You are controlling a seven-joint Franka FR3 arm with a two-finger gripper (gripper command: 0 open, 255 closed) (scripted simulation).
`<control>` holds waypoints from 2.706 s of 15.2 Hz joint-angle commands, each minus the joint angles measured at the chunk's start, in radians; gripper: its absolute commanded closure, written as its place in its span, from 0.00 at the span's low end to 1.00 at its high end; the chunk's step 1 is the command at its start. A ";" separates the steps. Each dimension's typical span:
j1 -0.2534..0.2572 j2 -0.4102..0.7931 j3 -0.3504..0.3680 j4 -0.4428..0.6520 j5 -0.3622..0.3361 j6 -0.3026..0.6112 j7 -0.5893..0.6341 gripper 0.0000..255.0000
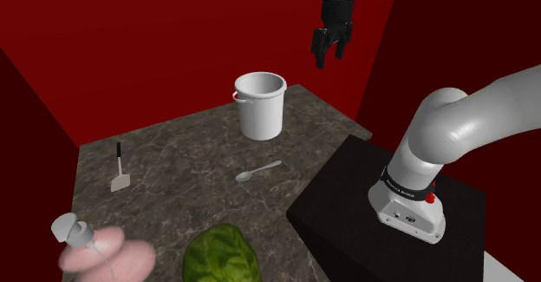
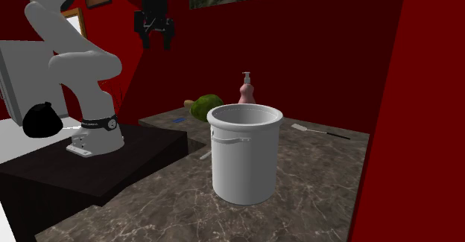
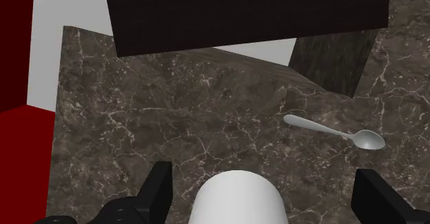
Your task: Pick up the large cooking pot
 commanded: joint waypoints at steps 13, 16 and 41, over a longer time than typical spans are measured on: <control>0.018 0.455 0.015 0.162 0.033 0.293 0.012 0.00; 0.021 0.572 0.019 0.232 0.039 0.341 0.013 0.00; 0.039 1.124 0.035 0.625 0.055 0.501 0.016 1.00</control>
